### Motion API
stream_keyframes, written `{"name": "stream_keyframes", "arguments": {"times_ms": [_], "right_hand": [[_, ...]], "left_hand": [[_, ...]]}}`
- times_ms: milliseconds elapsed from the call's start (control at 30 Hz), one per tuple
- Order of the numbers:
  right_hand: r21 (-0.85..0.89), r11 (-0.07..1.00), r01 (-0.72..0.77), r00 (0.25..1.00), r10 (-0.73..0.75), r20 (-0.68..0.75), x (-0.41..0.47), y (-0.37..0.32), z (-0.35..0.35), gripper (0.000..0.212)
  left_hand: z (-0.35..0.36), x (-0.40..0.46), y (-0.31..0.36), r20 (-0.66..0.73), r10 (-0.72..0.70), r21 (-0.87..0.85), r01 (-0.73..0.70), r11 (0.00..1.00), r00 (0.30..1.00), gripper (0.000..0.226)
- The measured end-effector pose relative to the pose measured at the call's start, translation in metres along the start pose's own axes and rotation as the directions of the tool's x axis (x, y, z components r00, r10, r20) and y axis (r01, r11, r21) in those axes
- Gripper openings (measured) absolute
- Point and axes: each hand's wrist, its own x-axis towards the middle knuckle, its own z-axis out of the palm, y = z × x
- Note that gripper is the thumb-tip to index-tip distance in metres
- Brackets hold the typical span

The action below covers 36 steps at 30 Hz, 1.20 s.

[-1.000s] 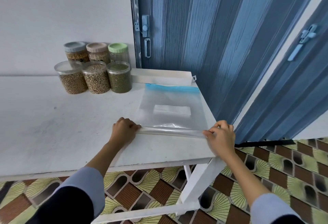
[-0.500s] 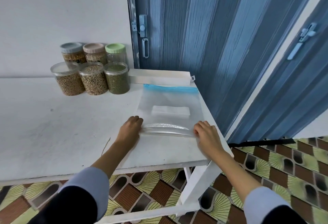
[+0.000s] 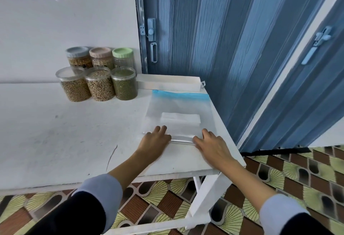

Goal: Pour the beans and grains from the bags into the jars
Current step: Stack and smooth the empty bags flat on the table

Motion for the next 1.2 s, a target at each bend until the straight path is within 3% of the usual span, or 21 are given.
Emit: {"name": "stream_keyframes", "arguments": {"times_ms": [133,200,233,367,467,533,633,733,833,900,967,1100,1200], "right_hand": [[0.121,0.993,-0.010,0.998,0.017,-0.057,-0.006,0.002,0.005,0.034],[0.240,0.970,-0.030,0.998,0.041,-0.042,-0.008,0.005,0.009,0.019],[0.308,0.949,-0.060,0.997,0.073,-0.032,-0.007,0.007,0.012,0.008],[0.610,0.766,-0.201,0.976,0.211,0.058,-0.003,0.011,0.014,0.006],[0.722,0.641,-0.261,0.952,0.296,0.081,-0.001,0.010,0.013,0.022],[0.708,0.657,-0.260,0.948,0.312,0.059,-0.001,0.008,0.014,0.022],[0.618,0.735,-0.279,0.936,0.353,0.003,0.001,0.002,0.015,0.016],[0.520,0.845,-0.123,0.972,0.209,-0.110,0.000,-0.012,0.017,0.029],[0.484,0.874,-0.038,0.971,0.146,-0.188,-0.001,-0.013,0.023,0.024],[0.444,0.895,-0.034,0.977,0.123,-0.173,-0.002,-0.012,0.020,0.009],[0.395,0.918,-0.025,0.984,0.093,-0.153,0.002,-0.017,0.018,0.015],[0.294,0.952,0.084,0.968,-0.007,-0.251,0.010,-0.042,0.020,0.024],[0.282,0.954,0.100,0.961,-0.020,-0.274,0.010,-0.040,0.024,0.023]], "left_hand": [[0.002,-0.002,0.001,-0.048,0.037,-0.171,-0.045,0.984,0.998,0.029],[0.005,0.000,-0.003,-0.027,-0.006,-0.346,-0.004,0.938,1.000,0.019],[0.008,0.003,-0.007,-0.010,-0.069,-0.424,0.059,0.904,0.998,0.017],[0.007,0.011,-0.007,0.142,-0.255,-0.724,0.276,0.632,0.956,0.016],[0.006,0.015,-0.008,0.168,-0.278,-0.777,0.300,0.554,0.946,0.030],[0.007,0.015,-0.009,0.117,-0.280,-0.771,0.265,0.579,0.953,0.030],[0.019,0.017,-0.012,-0.039,-0.284,-0.651,0.191,0.735,0.958,0.006],[0.028,0.014,-0.009,-0.144,-0.195,-0.540,0.088,0.837,0.970,0.012],[0.032,0.006,-0.010,-0.220,-0.124,-0.477,0.004,0.879,0.968,0.016],[0.033,0.000,-0.013,-0.226,-0.082,-0.452,-0.030,0.891,0.971,0.019],[0.029,-0.003,-0.012,-0.231,-0.036,-0.417,-0.065,0.906,0.972,0.021],[0.018,-0.002,0.009,-0.173,0.048,-0.165,-0.077,0.983,0.984,0.055],[0.017,-0.001,0.011,-0.183,0.051,-0.081,-0.067,0.994,0.982,0.054]]}}
